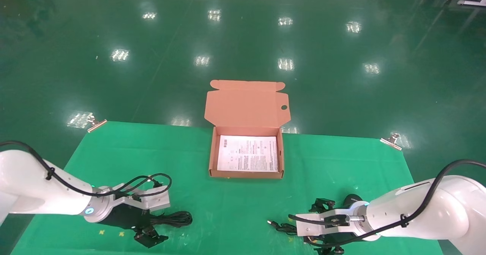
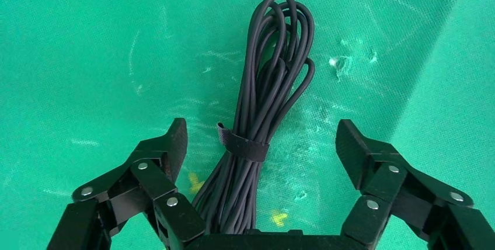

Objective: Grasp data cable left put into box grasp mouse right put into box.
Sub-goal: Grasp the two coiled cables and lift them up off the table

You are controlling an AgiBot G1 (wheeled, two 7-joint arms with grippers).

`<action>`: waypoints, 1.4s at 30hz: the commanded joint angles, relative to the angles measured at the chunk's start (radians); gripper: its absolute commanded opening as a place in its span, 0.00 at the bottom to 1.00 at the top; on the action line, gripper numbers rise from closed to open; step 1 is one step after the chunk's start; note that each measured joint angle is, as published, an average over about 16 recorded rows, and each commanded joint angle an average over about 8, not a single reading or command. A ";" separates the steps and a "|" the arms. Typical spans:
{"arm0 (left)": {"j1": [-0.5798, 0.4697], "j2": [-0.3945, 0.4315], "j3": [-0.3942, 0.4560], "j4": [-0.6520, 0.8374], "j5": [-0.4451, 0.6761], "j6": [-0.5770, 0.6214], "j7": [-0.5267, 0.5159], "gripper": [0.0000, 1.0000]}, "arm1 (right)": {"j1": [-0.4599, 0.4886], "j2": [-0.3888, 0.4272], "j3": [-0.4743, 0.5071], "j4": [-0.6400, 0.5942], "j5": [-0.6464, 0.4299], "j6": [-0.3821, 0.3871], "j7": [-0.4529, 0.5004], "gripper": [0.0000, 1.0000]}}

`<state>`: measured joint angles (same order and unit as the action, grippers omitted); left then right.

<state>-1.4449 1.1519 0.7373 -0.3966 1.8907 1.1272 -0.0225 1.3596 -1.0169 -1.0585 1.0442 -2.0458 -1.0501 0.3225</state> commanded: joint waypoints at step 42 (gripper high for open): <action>0.004 -0.005 0.003 -0.022 0.005 0.005 -0.011 0.00 | 0.001 0.008 0.002 0.016 0.000 -0.006 0.005 0.00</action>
<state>-1.4418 1.1465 0.7402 -0.4198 1.8953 1.1324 -0.0334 1.3607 -1.0086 -1.0566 1.0600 -2.0455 -1.0564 0.3281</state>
